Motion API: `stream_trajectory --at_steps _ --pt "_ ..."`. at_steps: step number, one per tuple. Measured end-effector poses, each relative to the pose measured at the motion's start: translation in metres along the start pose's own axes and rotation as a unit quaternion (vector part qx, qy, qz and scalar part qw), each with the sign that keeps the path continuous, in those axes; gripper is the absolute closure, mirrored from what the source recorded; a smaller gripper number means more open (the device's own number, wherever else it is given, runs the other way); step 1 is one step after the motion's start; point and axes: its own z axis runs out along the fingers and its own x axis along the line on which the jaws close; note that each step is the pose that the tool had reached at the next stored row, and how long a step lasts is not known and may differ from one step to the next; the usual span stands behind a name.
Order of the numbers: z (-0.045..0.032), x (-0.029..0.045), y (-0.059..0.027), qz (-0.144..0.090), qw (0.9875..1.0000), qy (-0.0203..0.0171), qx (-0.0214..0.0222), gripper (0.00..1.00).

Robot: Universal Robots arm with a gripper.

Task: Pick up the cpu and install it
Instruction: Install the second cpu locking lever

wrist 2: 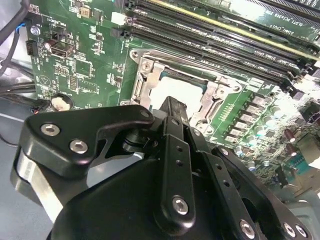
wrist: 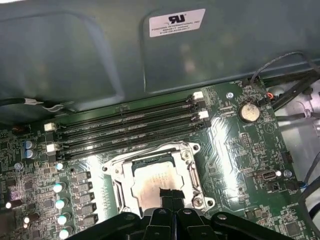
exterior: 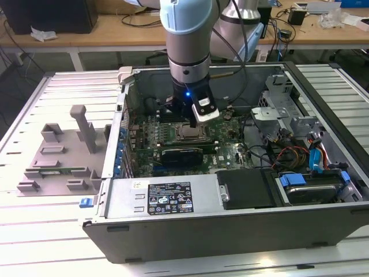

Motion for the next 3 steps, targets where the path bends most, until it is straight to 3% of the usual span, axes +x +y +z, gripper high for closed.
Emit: stream_trajectory --at_steps 3 --pt "0.0001 -0.0003 0.0005 0.000 1.0000 0.0001 0.0000 0.89"
